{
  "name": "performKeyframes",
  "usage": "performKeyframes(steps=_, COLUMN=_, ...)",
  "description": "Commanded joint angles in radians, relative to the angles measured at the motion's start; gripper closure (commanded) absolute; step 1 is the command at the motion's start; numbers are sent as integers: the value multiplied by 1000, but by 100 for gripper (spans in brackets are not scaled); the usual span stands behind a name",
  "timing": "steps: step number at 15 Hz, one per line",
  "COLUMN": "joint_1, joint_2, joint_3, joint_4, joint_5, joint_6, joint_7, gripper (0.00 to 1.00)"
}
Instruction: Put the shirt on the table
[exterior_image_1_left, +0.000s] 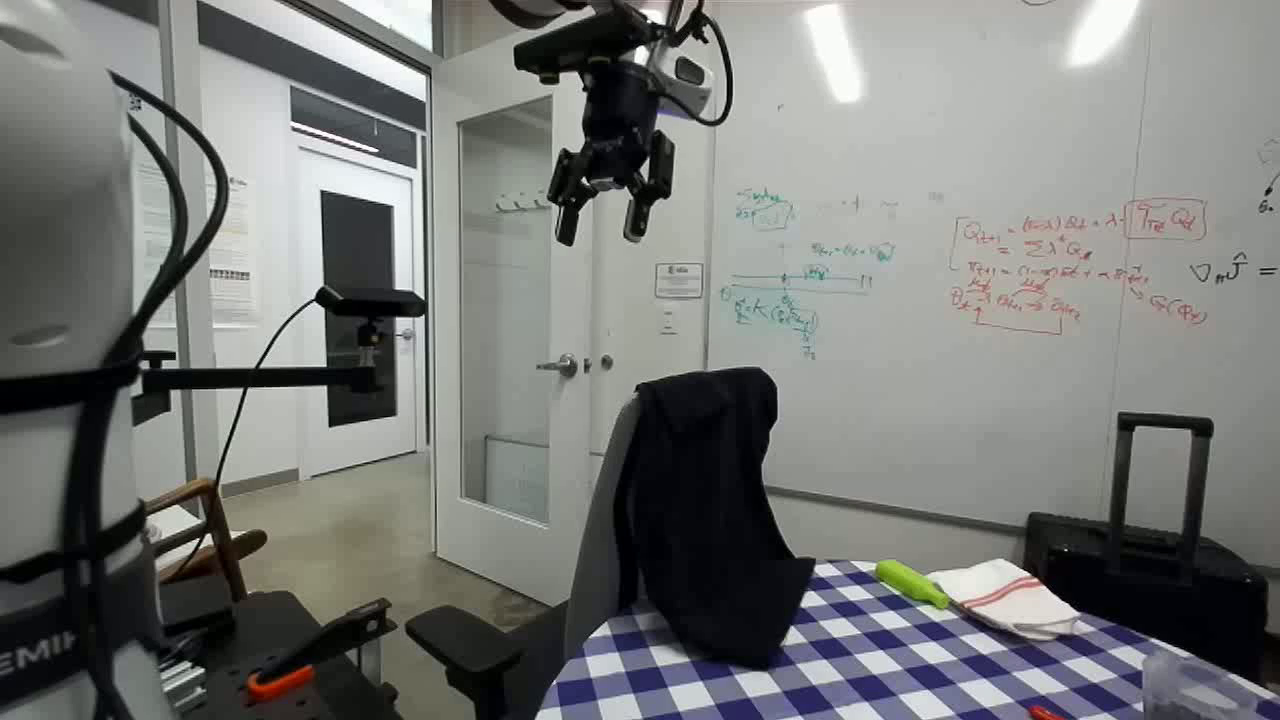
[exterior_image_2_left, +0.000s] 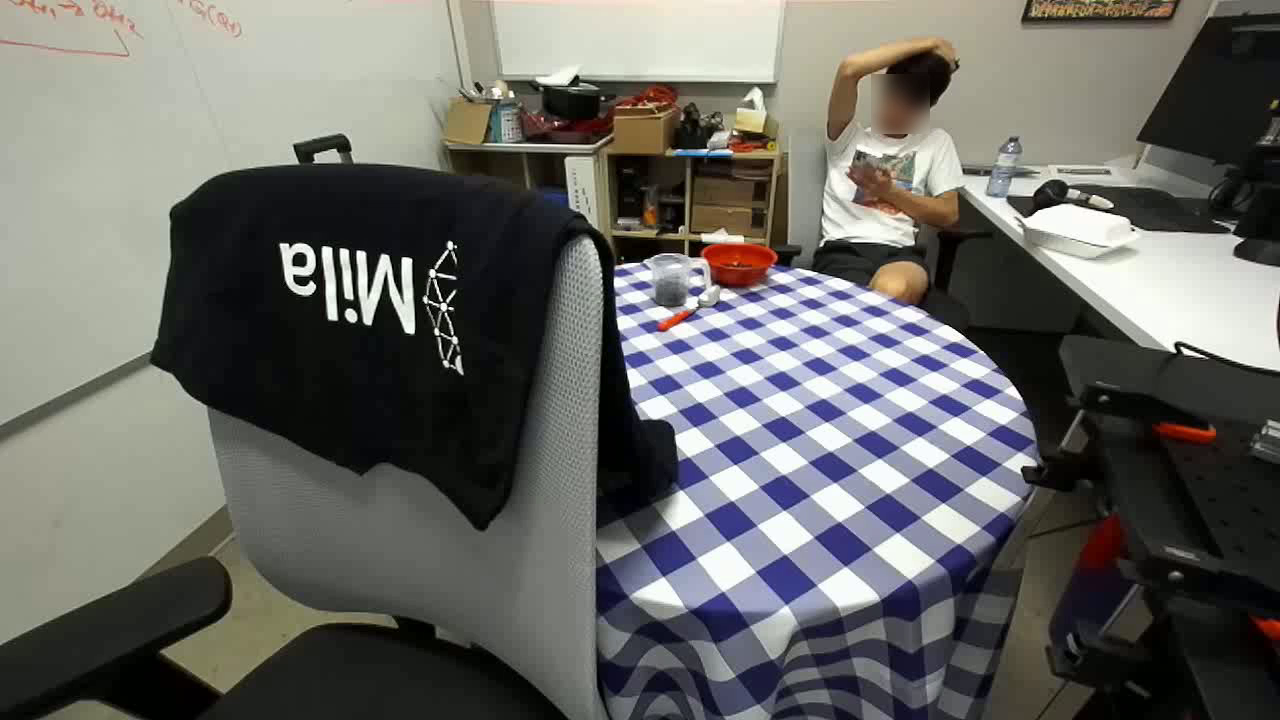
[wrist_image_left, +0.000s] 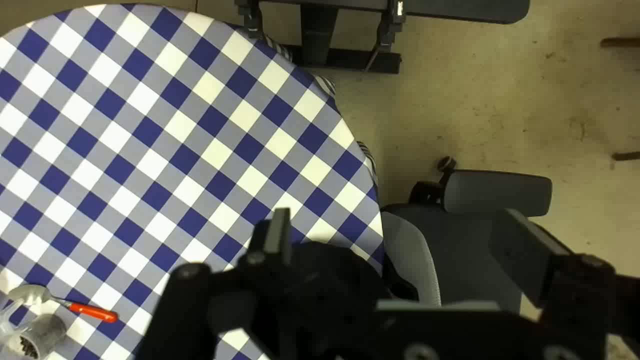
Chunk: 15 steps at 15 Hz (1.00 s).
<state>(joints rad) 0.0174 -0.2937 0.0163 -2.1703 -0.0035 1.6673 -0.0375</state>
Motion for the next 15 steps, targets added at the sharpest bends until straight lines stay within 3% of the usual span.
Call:
performKeyframes(steps=1, joint_1=1, joint_2=1, joint_3=-1, joint_4=2, joint_5=0, joint_6=-2, joint_7=1, gripper=0)
performKeyframes(steps=6, joint_1=-1, joint_2=7, joint_3=-6, joint_4=-4, joint_5=-2, joint_6=48, joint_7=-12, gripper=0)
performKeyframes(steps=9, joint_1=11, joint_2=4, joint_3=-37, joint_4=-35, joint_5=22, joint_6=206, joint_7=-191, gripper=0)
performKeyframes(steps=15, joint_1=32, joint_2=73, joint_3=-88, joint_4=-73, joint_5=57, joint_6=376, joint_7=-550, gripper=0)
